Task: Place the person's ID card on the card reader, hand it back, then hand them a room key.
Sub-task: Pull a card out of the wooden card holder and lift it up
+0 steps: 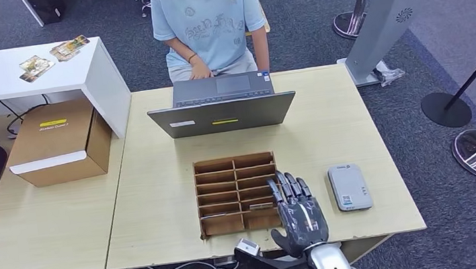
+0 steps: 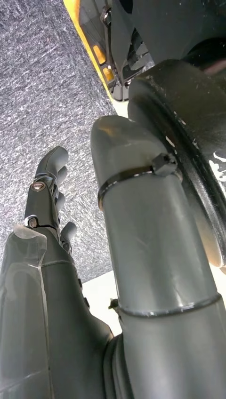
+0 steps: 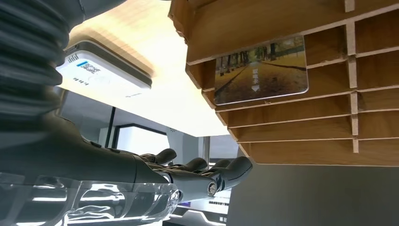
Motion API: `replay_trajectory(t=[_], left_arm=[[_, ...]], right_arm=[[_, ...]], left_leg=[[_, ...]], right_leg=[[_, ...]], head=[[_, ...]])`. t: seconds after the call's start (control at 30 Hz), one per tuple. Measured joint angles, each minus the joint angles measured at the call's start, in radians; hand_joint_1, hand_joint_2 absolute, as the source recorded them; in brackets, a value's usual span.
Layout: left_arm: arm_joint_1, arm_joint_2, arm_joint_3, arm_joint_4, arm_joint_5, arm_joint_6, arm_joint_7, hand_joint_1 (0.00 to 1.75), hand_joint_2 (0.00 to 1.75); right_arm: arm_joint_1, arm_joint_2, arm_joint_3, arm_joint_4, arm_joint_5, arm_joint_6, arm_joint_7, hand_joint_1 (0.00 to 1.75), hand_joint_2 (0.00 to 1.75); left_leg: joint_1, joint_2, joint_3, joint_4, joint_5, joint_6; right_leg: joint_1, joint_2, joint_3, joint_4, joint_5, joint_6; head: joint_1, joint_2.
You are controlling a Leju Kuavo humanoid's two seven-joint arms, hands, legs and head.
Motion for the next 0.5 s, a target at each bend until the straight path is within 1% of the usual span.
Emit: replay_trajectory(t=[0.5], left_arm=[[0.0, 0.0, -0.011, 0.0, -0.006, 0.0, -0.009, 0.0, 0.0]], right_arm=[[-0.026, 0.008, 0.002, 0.036, -0.024, -0.003, -0.014, 0.0, 1.75]], left_leg=[[0.0, 0.0, 0.0, 0.0, 0.0, 0.0]], right_leg=[[0.0, 0.0, 0.0, 0.0, 0.0, 0.0]], head=[[0.0, 0.0]])
